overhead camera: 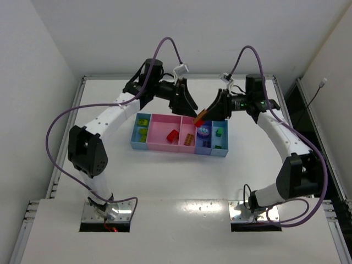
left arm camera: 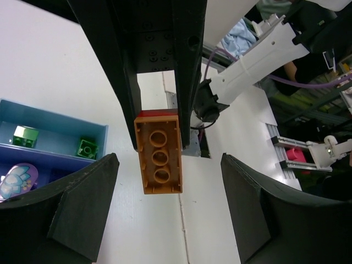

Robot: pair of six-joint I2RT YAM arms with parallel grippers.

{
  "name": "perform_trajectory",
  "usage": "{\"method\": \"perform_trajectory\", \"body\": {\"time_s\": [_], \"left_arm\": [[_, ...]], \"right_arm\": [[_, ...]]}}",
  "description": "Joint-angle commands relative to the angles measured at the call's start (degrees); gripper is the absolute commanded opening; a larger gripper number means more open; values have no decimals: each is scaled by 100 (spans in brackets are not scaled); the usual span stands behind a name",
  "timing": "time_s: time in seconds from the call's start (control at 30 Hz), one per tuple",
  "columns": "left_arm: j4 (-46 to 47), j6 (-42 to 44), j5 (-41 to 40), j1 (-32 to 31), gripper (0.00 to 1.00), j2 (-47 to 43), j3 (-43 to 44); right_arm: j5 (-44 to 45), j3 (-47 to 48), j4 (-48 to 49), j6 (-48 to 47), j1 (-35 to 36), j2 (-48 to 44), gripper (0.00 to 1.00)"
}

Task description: Sort the legos into containers by color

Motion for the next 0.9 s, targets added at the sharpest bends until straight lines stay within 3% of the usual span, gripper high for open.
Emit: {"method": "perform_trajectory", "body": {"time_s": [0.0, 0.27, 0.4, 0.6, 0.67, 0.87], "left_arm": [[189, -41, 165, -95, 81, 11, 43], [189, -41, 165, -95, 81, 63, -72], [189, -41, 165, -95, 75, 117, -72], [242, -93, 165, -95, 54, 169, -19], [242, -93, 165, -95, 39, 169, -19], [347, -208, 113, -95, 11, 222, -19]], "right_arm": [[-124, 348, 329, -107, 73, 59, 0], [-124, 516, 329, -107, 126, 164, 0], [-124, 516, 382, -107, 179, 217, 0], [-124, 621, 382, -107, 231, 270, 0], [-124, 621, 382, -107, 231, 322, 0], [-124, 621, 382, -107, 284, 323, 0]]}}
